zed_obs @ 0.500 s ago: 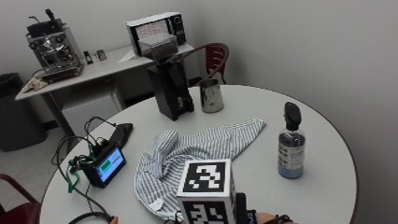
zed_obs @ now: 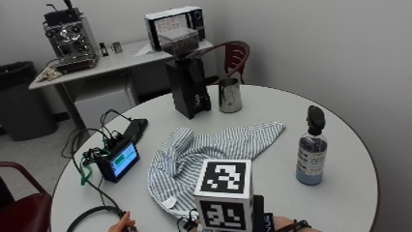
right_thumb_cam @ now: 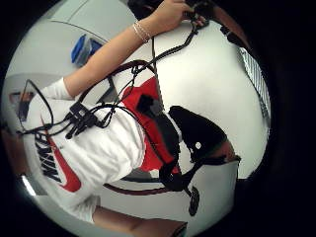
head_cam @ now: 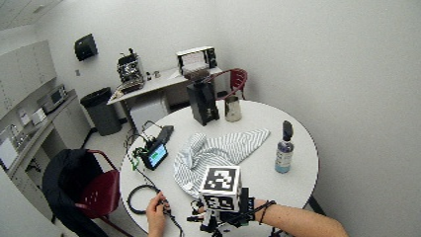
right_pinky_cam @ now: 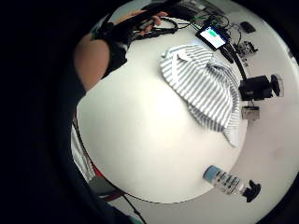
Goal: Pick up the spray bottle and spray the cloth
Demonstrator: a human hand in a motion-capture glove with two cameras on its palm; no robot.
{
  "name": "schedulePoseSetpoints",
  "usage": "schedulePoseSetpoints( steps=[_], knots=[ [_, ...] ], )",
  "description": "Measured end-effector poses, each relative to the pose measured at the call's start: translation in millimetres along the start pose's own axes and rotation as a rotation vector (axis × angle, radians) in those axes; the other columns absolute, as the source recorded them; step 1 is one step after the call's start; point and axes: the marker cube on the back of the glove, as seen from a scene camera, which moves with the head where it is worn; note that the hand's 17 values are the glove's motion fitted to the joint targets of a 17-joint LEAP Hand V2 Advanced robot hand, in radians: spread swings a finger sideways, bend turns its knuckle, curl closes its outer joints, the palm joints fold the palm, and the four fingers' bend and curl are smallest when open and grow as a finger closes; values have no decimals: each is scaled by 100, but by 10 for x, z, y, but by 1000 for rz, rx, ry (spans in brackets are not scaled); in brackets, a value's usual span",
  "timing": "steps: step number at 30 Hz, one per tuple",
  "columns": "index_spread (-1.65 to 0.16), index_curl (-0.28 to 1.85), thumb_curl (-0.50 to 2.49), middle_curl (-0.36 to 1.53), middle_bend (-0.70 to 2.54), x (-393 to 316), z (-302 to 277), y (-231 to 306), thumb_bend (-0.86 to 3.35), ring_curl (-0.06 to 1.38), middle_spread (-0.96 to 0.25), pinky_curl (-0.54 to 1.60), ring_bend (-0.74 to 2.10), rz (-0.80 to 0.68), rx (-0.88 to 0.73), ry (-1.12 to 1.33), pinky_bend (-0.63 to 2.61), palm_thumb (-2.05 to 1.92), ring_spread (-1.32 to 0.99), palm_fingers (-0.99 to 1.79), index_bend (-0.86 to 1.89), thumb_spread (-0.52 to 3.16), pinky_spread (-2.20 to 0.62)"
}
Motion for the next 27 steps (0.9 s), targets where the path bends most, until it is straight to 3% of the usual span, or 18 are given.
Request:
schedulePoseSetpoints(
  steps=[27],
  knots=[
    [-40, 18, 23, 32, 34, 51, -174, -329, 7, 29, -7, 31, 38, -47, 30, 0, 42, 57, -3, 56, 11, 114, 21]
  ],
)
